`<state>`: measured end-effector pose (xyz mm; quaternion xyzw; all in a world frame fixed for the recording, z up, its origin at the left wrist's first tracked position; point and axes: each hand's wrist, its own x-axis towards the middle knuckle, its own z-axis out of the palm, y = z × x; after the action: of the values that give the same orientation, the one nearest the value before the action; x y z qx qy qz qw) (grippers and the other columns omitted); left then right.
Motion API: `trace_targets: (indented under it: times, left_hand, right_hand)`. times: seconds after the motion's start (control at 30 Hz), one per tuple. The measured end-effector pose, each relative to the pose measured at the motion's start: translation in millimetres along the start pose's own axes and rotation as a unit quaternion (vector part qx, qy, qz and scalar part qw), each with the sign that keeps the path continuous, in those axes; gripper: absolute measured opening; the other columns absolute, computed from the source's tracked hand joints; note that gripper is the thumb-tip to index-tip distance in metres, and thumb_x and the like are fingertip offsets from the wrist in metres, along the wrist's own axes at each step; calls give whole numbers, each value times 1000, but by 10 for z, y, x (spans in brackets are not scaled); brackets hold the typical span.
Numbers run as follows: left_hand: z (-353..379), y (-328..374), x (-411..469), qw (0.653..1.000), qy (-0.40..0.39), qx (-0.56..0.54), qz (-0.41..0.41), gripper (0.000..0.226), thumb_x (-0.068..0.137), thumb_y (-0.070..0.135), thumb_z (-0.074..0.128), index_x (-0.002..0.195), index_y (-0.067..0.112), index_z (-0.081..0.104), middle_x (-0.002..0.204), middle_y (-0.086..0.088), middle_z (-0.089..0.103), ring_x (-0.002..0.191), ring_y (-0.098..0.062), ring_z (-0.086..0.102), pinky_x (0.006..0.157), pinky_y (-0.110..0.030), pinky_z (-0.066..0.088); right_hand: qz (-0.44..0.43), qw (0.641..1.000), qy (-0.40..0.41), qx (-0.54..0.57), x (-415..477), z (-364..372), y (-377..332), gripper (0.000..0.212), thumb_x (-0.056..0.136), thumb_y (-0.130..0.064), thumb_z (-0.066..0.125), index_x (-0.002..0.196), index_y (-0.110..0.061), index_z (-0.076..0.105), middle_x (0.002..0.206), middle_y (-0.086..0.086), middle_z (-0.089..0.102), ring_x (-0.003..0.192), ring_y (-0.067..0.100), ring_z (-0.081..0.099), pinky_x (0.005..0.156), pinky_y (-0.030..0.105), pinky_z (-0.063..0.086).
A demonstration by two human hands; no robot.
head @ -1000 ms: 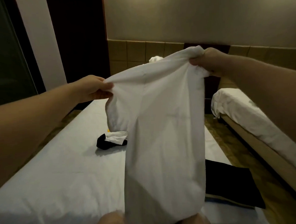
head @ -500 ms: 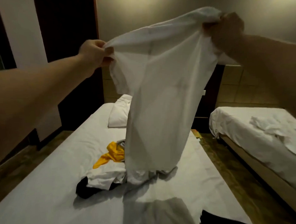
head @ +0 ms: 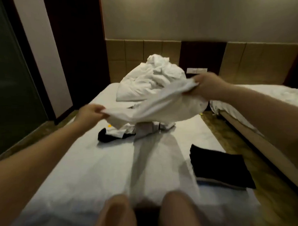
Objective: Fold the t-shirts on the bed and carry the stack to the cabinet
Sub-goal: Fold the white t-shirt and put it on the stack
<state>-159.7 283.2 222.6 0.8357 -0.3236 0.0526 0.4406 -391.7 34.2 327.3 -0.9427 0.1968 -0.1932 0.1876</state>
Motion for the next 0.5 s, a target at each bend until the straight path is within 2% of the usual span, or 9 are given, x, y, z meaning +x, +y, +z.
trace_targets:
  times: [0.07, 0.13, 0.2, 0.3, 0.4, 0.47, 0.5]
  left_hand:
    - [160, -322, -561, 999, -24, 34, -32, 12, 78, 2, 70, 89, 6, 70, 78, -8, 60, 83, -18, 54, 66, -19, 39]
    - [313, -587, -1037, 995, -43, 61, -68, 19, 77, 4, 71, 96, 4, 70, 88, -11, 63, 87, -22, 56, 66, -21, 35]
    - [435, -805, -1410, 989, -72, 86, -93, 24, 77, 3, 71, 100, 1, 70, 99, -15, 65, 97, -28, 59, 75, -22, 35]
    - [563, -1033, -1810, 974, -147, 159, -70, 19, 79, 9, 69, 97, 5, 72, 101, -16, 66, 98, -29, 60, 73, -23, 34]
    - [636, -1160, -2060, 958, -204, 202, -21, 21, 83, 12, 66, 102, 8, 71, 106, -15, 65, 101, -27, 59, 82, -24, 38]
    - [645, -1225, -2165, 952, -225, 207, 0, 21, 83, 13, 67, 102, 8, 71, 106, -14, 65, 102, -27, 59, 85, -25, 39]
    - [643, -1261, -2205, 951, -231, 207, 4, 21, 82, 14, 67, 101, 7, 71, 105, -13, 65, 101, -27, 60, 85, -26, 39]
  right_hand:
    - [29, 995, -90, -7, -405, 409, 102, 19, 82, -30, 68, 85, -11, 65, 85, 6, 64, 81, 20, 57, 72, 30, 45]
    - [33, 992, -120, -2, -704, 845, 278, 27, 77, -30, 73, 80, -4, 68, 87, 12, 70, 84, 21, 61, 79, 36, 47]
    - [42, 988, -146, 8, -1056, 1223, 368, 25, 76, -24, 76, 80, 0, 71, 88, 17, 71, 89, 26, 64, 82, 36, 47]
    - [35, 979, -198, 38, -1514, 1638, 457, 22, 80, -21, 73, 81, 0, 70, 88, 17, 70, 94, 30, 65, 85, 40, 47]
    - [31, 966, -258, 10, -1883, 1828, 437, 23, 83, -32, 69, 85, -9, 69, 83, 5, 66, 89, 20, 62, 72, 27, 44]
    - [16, 961, -276, -12, -2066, 1910, 433, 15, 85, -31, 66, 76, -18, 64, 78, -1, 61, 87, 17, 59, 65, 23, 39]
    - [5, 960, -278, -19, -2147, 1931, 433, 13, 86, -29, 65, 78, -20, 62, 81, -1, 61, 88, 16, 58, 65, 22, 37]
